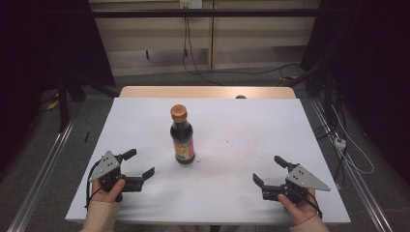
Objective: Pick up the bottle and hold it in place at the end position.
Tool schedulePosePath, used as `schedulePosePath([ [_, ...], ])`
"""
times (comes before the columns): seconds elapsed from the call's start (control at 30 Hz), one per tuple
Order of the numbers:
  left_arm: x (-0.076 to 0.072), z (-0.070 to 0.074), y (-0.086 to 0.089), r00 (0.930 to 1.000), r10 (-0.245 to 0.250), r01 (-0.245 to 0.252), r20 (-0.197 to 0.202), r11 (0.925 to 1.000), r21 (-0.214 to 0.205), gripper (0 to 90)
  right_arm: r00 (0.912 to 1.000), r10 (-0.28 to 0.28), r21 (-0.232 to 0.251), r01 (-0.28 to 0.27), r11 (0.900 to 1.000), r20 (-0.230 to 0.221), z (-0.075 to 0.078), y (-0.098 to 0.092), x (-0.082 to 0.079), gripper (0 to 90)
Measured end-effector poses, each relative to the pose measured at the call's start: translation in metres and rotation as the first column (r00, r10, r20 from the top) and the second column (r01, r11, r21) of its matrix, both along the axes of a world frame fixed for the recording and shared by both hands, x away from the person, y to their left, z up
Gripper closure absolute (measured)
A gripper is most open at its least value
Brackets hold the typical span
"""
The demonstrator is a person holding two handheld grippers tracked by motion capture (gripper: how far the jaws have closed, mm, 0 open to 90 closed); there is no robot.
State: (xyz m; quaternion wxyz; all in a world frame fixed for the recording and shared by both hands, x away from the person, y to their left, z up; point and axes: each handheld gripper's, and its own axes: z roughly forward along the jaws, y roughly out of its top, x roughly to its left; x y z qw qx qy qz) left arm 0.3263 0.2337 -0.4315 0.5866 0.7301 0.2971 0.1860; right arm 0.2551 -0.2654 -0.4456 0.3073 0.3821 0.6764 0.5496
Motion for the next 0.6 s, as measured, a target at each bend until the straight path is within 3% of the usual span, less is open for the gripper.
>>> schedulePosePath([
  [0.17, -0.002, 0.002, -0.001, 1.0000, 0.008, -0.008, 0.001, 0.9999, -0.013, 3.5, 1.0000, 0.006, -0.004, -0.006, 1.0000, 0.004, 0.001, 0.002, 0.002, 3.4],
  [0.27, -0.002, 0.006, -0.005, 1.0000, 0.004, -0.004, -0.002, 0.9990, -0.044, 3.5, 1.0000, 0.005, 0.001, -0.005, 1.0000, 0.009, 0.001, 0.002, 0.002, 3.5],
  [0.6, 0.006, 0.016, -0.030, 1.0000, -0.003, 0.003, 0.004, 1.0000, -0.006, 3.5, 1.0000, -0.002, 0.008, 0.002, 1.0000, 0.006, 0.001, 0.000, 0.002, 3.7],
])
